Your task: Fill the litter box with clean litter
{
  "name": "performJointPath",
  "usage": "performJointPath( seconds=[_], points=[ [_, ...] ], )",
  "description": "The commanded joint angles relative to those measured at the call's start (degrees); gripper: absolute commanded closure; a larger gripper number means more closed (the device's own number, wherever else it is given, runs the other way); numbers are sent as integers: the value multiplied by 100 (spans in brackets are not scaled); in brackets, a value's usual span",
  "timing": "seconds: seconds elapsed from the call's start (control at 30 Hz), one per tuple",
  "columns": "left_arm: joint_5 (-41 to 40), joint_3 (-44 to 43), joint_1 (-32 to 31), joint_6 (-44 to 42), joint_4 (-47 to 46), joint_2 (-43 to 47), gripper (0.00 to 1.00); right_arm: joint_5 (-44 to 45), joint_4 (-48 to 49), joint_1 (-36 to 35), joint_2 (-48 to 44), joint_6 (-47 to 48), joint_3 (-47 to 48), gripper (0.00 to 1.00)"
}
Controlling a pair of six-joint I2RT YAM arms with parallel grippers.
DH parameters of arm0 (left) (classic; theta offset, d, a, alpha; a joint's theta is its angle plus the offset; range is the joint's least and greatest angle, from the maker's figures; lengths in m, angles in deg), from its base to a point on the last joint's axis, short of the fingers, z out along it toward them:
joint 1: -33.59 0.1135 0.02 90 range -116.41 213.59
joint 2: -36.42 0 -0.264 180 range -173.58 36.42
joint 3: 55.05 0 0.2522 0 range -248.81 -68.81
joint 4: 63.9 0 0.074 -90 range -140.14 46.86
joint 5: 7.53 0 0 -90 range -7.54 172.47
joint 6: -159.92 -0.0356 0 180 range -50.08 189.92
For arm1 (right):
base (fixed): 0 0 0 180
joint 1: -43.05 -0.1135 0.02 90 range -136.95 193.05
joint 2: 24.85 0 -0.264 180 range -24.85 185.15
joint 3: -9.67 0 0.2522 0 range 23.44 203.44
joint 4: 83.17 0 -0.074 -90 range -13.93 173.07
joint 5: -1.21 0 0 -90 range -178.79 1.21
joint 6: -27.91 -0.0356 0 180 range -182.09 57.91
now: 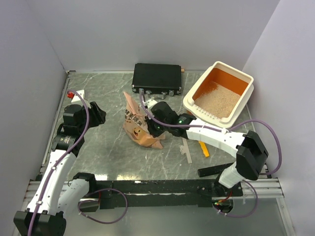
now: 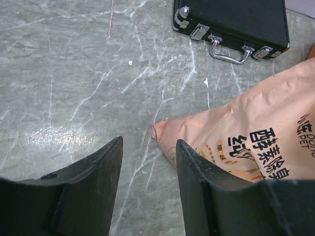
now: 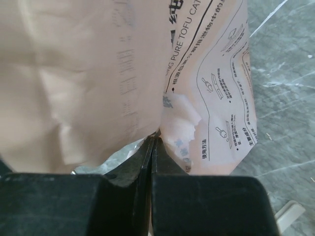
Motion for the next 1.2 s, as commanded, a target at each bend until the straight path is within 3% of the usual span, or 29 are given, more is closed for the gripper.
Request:
performJointPath(
  seconds=[0.0, 0.07, 0.1, 0.2, 0.47, 0.5, 0.73, 0.93, 1.17],
  points=[
    [4, -25, -18, 33, -53, 109, 47, 767, -338, -81, 71, -69, 423, 92],
    [22, -25, -27, 33, -53, 109, 47, 962, -418, -81, 89, -78, 432, 82],
    [13, -25, -18, 24, -53, 109, 47, 1085, -444, -90, 89, -104, 414, 70],
    [22, -25, -18, 33, -53, 100, 47, 1270, -568, -90, 107, -52, 440, 55],
    [22, -25, -18, 33, -53, 109, 47, 2026, -129, -108, -244, 237, 11, 34],
    [13, -25, -18, 15, -53, 117, 47, 2044, -85, -108, -315, 291, -25, 25],
    [-14, -25, -18, 24, -53, 126, 47, 1851, 539, -125, -745, 651, -447, 23],
    [-13, -34, -18, 15, -44, 126, 47, 1095, 434, -116, -772, 713, -307, 27],
    [-13, -25, -18, 15, -44, 153, 47, 893, 627, -20, -395, 538, -323, 54]
  ],
)
